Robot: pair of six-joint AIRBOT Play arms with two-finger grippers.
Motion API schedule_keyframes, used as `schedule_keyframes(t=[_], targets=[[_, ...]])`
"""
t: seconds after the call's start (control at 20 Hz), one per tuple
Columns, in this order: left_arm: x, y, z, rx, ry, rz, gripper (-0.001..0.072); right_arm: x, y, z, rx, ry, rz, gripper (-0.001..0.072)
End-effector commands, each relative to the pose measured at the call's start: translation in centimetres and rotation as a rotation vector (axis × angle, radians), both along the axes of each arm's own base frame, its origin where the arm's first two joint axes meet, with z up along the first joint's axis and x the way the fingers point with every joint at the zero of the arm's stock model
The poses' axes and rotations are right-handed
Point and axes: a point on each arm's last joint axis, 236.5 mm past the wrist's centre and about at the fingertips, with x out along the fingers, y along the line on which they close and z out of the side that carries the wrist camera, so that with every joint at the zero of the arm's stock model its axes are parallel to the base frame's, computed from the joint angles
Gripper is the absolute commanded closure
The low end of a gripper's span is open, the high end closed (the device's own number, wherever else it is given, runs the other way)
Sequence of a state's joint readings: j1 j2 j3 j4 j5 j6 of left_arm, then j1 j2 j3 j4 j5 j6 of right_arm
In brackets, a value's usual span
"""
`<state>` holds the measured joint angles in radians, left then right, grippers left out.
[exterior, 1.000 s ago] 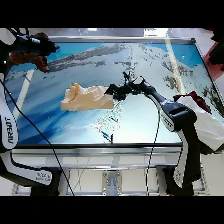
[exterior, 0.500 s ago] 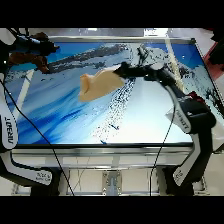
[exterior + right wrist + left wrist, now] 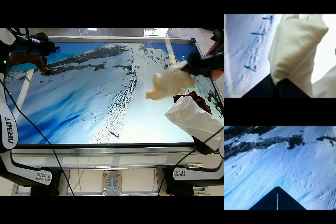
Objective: Fold the shirts.
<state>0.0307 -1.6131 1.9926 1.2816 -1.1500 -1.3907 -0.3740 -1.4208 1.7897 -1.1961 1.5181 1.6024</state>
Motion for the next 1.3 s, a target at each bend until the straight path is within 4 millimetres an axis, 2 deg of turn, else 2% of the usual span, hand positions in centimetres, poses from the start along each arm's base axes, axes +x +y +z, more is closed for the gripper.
schedule_keyframes(t=[0.0, 0.05, 0.15, 0.25, 0.35, 0.4, 0.5, 0.55, 0.65, 0.7, 0.75, 0.8, 0.85, 0.9, 0.95, 1.0, 1.05, 1.1, 1.2, 1.25], targets=[[-0.1, -1.3, 0.4, -0.061, -0.001, -0.023, 0.0697, -12.5, -9.9, 0.6, -0.211, 0.302, -0.270, 0.0692], [-0.2, -1.6, 0.5, -0.073, -0.001, -0.028, 0.0697, -15.1, -12.0, 0.9, -0.239, 0.345, -0.341, 0.0691], [-0.2, -2.1, 0.7, -0.097, -0.002, -0.038, 0.0697, -18.8, -14.9, 0.8, -0.270, 0.395, -0.458, 0.0691], [-0.3, -2.9, 1.0, -0.136, -0.003, -0.053, 0.0697, -23.0, -17.3, -1.0, -0.301, 0.518, -0.558, 0.0689], [-0.5, -3.7, 1.4, -0.172, -0.004, -0.068, 0.0697, -25.6, -17.9, -3.9, -0.281, 0.636, -0.567, 0.0673], [-0.5, -4.0, 1.5, -0.181, -0.004, -0.073, 0.0696, -26.8, -18.1, -5.3, -0.277, 0.691, -0.570, 0.0613], [-0.6, -4.3, 1.6, -0.196, -0.005, -0.079, 0.0697, -29.1, -18.5, -7.2, -0.306, 0.800, -0.573, 0.0336], [-0.6, -4.4, 1.6, -0.200, -0.005, -0.082, 0.0696, -29.6, -18.7, -7.4, -0.323, 0.824, -0.577, 0.0290], [-0.6, -4.6, 1.7, -0.200, -0.005, -0.086, 0.0697, -28.6, -19.1, -6.8, -0.345, 0.774, -0.577, 0.0290], [-0.6, -4.7, 1.7, -0.201, -0.005, -0.086, 0.0697, -27.0, -19.0, -6.1, -0.358, 0.712, -0.562, 0.0290], [-0.6, -4.7, 1.7, -0.201, -0.005, -0.087, 0.0697, -24.3, -18.3, -5.5, -0.342, 0.609, -0.524, 0.0290], [-0.6, -4.7, 1.6, -0.200, -0.004, -0.086, 0.0696, -19.7, -15.7, -5.1, -0.250, 0.449, -0.443, 0.0291], [-0.8, -4.7, 1.5, -0.203, 0.005, -0.086, 0.0696, -13.9, -11.0, -4.2, -0.095, 0.252, -0.322, 0.0291], [-1.3, -4.9, 1.1, -0.210, 0.039, -0.088, 0.0696, -9.0, -5.6, -2.2, 0.059, 0.071, -0.172, 0.0291], [-2.3, -5.2, 0.3, -0.233, 0.106, -0.084, 0.0697, -4.7, -0.1, 0.6, 0.181, -0.118, -0.019, 0.0292], [-3.2, -5.4, -0.4, -0.231, 0.150, -0.094, 0.0697, -1.9, 4.0, 2.8, 0.250, -0.252, 0.079, 0.0292], [-3.7, -5.5, -0.7, -0.226, 0.174, -0.102, 0.0696, 0.1, 7.9, 4.1, 0.272, -0.348, 0.160, 0.0292], [-3.9, -5.5, -0.9, -0.225, 0.187, -0.107, 0.0697, 1.3, 11.1, 4.2, 0.256, -0.393, 0.221, 0.0292], [-3.9, -5.5, -0.9, -0.224, 0.187, -0.107, 0.0696, 2.1, 17.3, 2.2, 0.192, -0.413, 0.339, 0.0294], [-3.9, -5.5, -0.9, -0.224, 0.187, -0.107, 0.0697, 1.8, 20.1, 0.4, 0.153, -0.388, 0.405, 0.0344]])
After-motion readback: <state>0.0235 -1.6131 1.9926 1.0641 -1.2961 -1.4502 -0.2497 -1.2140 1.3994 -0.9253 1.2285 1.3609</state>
